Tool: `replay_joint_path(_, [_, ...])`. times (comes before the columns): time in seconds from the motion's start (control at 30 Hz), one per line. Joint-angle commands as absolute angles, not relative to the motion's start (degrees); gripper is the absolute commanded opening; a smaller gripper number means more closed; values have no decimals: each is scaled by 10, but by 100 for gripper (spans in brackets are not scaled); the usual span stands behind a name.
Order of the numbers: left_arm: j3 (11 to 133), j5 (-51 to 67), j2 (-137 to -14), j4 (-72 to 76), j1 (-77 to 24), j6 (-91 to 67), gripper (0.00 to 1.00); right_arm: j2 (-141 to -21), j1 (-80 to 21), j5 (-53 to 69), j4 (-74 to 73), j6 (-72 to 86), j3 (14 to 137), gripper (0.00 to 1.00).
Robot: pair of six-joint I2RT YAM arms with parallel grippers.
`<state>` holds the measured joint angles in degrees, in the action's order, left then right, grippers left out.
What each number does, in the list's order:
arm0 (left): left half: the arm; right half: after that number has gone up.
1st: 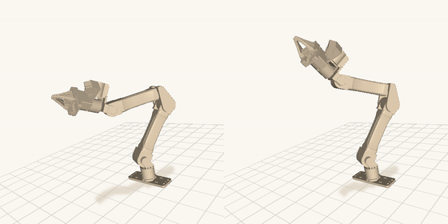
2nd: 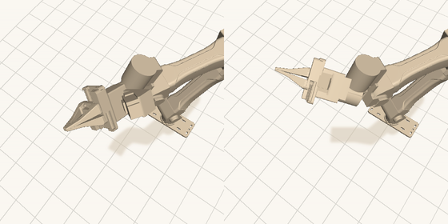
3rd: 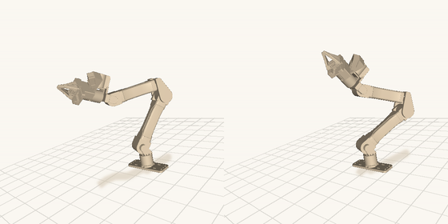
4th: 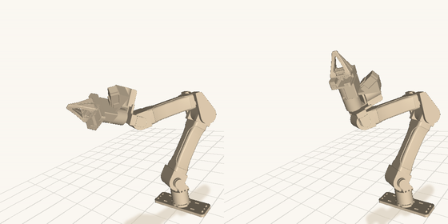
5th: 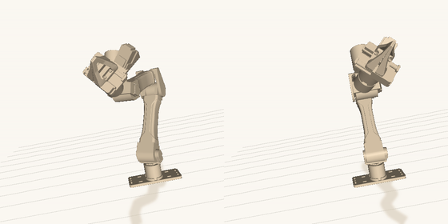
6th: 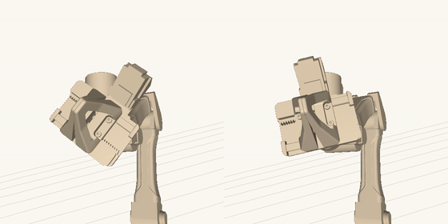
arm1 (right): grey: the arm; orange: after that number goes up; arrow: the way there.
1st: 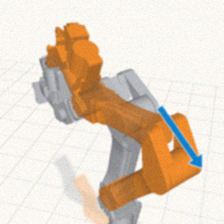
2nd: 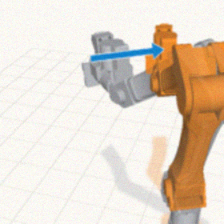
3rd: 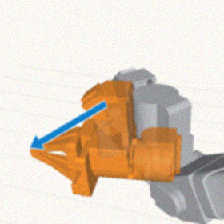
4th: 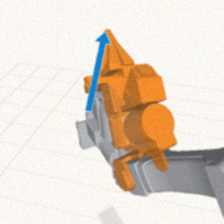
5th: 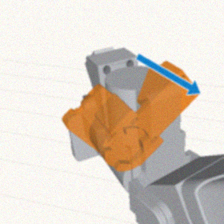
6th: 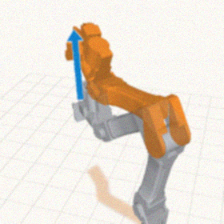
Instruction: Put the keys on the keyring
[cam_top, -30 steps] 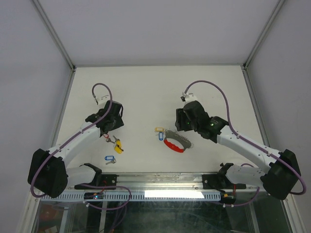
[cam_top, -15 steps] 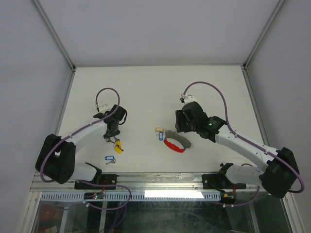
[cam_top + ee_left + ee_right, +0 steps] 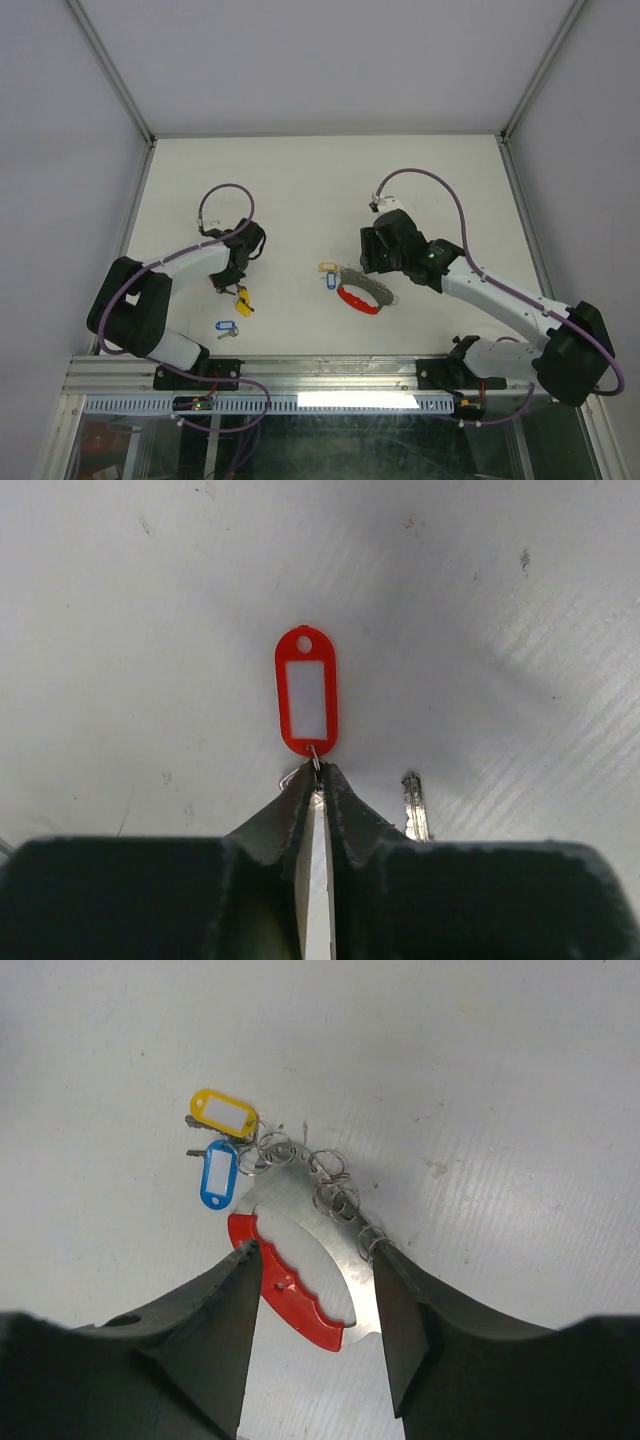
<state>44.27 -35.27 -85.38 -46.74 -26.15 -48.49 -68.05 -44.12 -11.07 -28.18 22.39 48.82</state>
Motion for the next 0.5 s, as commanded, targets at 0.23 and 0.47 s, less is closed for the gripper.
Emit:
replay_joint_path(0.23, [483,-388,-823,-495,-264,-487,0,-663,-443,-116,-273,227,497,52])
replay_joint_path(0.47, [583,-419,-755,-507,-325,-436,0,-611,-443,-154,-280,234,497,52])
